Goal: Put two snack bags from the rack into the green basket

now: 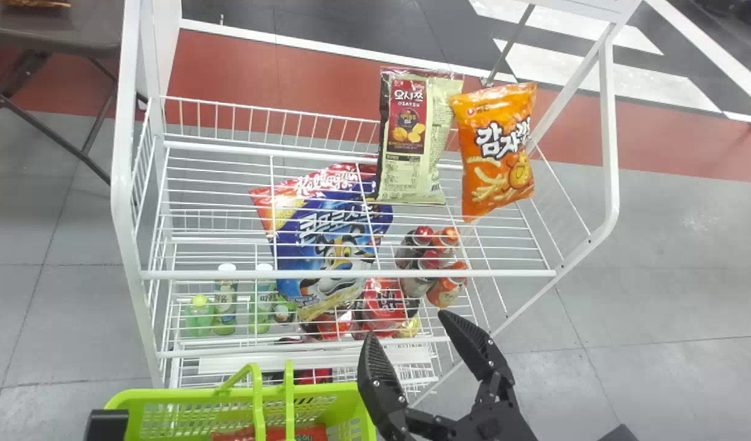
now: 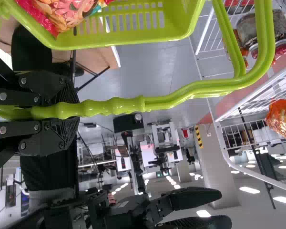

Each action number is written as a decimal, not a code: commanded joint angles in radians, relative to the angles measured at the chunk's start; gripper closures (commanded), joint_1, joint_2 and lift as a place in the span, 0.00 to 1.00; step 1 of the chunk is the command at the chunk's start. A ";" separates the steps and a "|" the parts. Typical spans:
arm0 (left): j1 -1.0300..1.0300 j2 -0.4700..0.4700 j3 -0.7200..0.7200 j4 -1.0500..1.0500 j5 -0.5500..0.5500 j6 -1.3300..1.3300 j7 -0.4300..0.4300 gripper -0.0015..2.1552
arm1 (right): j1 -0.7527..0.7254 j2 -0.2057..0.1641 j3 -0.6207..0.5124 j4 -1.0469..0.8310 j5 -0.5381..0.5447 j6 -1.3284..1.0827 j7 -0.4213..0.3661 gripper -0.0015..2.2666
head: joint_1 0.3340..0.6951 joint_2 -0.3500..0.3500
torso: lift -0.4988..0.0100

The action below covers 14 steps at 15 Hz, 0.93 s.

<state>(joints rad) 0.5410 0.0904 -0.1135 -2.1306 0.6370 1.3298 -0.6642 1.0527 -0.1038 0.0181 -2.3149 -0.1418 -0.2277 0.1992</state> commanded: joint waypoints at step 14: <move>0.054 -0.017 0.026 -0.063 0.001 0.019 0.021 0.99 | 0.003 -0.030 -0.001 0.002 -0.022 -0.043 0.000 0.05 | 1.00 0.00 | 0.97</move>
<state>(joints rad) 0.5928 0.0736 -0.0874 -2.1902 0.6380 1.3489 -0.6415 1.0530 -0.1308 0.0168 -2.3135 -0.1611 -0.2628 0.1994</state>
